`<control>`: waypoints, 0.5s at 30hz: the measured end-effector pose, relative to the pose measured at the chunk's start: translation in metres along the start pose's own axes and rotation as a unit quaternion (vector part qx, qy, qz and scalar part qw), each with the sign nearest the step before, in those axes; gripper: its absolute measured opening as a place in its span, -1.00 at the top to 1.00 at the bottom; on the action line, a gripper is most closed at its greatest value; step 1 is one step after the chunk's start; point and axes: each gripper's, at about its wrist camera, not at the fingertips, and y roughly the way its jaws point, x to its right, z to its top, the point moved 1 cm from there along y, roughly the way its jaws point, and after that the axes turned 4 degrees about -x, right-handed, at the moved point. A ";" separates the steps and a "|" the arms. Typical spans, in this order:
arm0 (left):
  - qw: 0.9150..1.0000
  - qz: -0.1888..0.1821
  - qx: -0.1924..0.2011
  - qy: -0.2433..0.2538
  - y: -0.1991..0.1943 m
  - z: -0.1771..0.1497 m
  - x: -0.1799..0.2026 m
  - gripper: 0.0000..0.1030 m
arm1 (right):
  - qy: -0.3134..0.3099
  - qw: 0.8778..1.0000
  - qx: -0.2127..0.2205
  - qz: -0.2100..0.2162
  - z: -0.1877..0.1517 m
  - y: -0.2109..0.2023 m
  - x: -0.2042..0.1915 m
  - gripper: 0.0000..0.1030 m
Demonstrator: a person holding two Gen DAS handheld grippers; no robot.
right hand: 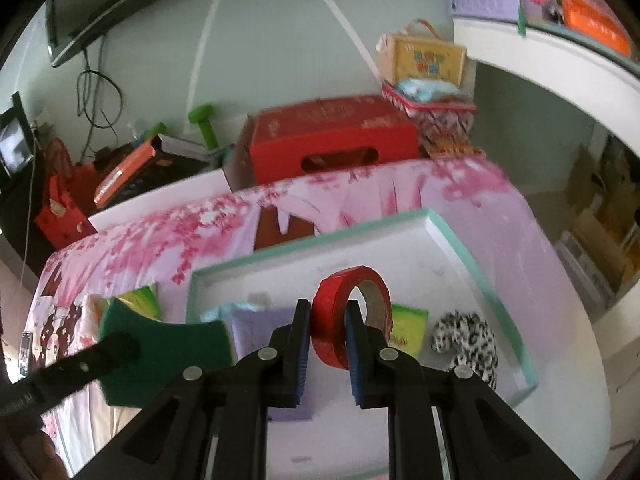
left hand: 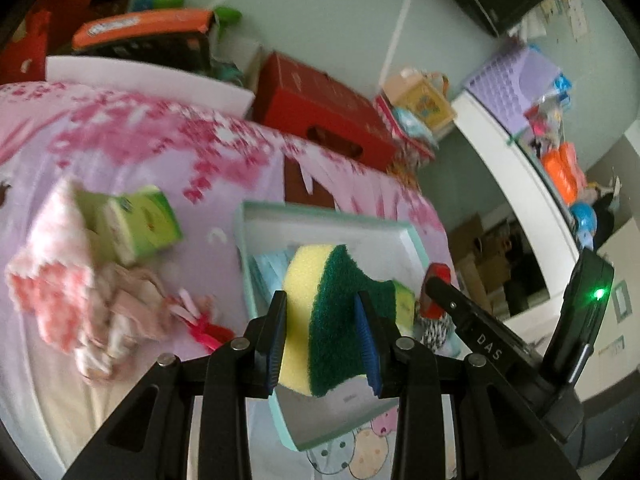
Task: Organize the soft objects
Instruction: 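Carry tape roll and sponge over the white tray and open both tools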
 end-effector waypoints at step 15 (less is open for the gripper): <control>0.997 0.020 -0.077 0.019 0.044 -0.026 0.010 0.32 | 0.032 0.994 -0.100 -0.023 -0.031 0.023 0.018 0.65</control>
